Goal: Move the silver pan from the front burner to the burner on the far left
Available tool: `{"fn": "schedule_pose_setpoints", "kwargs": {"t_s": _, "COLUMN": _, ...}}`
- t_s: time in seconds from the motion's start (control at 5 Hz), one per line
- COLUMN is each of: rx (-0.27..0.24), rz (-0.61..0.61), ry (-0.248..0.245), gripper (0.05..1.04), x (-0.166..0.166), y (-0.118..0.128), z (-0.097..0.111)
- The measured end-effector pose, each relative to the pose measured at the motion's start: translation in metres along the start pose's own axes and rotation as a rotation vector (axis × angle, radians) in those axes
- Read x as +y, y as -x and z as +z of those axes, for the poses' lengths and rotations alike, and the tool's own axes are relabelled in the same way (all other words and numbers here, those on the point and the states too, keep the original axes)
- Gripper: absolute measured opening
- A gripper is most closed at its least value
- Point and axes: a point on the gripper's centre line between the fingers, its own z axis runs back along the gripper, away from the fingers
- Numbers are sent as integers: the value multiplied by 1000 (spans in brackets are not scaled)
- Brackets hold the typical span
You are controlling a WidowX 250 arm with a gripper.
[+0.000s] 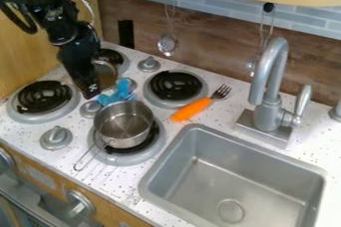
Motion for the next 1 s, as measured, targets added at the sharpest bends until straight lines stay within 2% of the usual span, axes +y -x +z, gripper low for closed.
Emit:
{"fn": "schedule_pose_setpoints", "kwargs": {"t_s": 0.2, "rx": 52, "rz": 56, "ry": 6, "gripper": 1005, "x": 4, "y": 5, "z": -11}}
{"fn": "schedule_pose_setpoints", "kwargs": {"t_s": 0.4, "rx": 37, "rz": 69, "ry": 34, "gripper": 1005, "x": 3, "y": 1, "z": -14}}
{"fn": "schedule_pose_setpoints", "kwargs": {"t_s": 0.6, "rx": 45, "rz": 81, "ry": 91, "gripper": 1005, "x": -5, "y": 1, "z": -22}}
{"fn": "schedule_pose_setpoints", "kwargs": {"t_s": 1.0, "rx": 33, "rz": 85, "ry": 126, "gripper": 1005, "x": -16, "y": -4, "z": -36}}
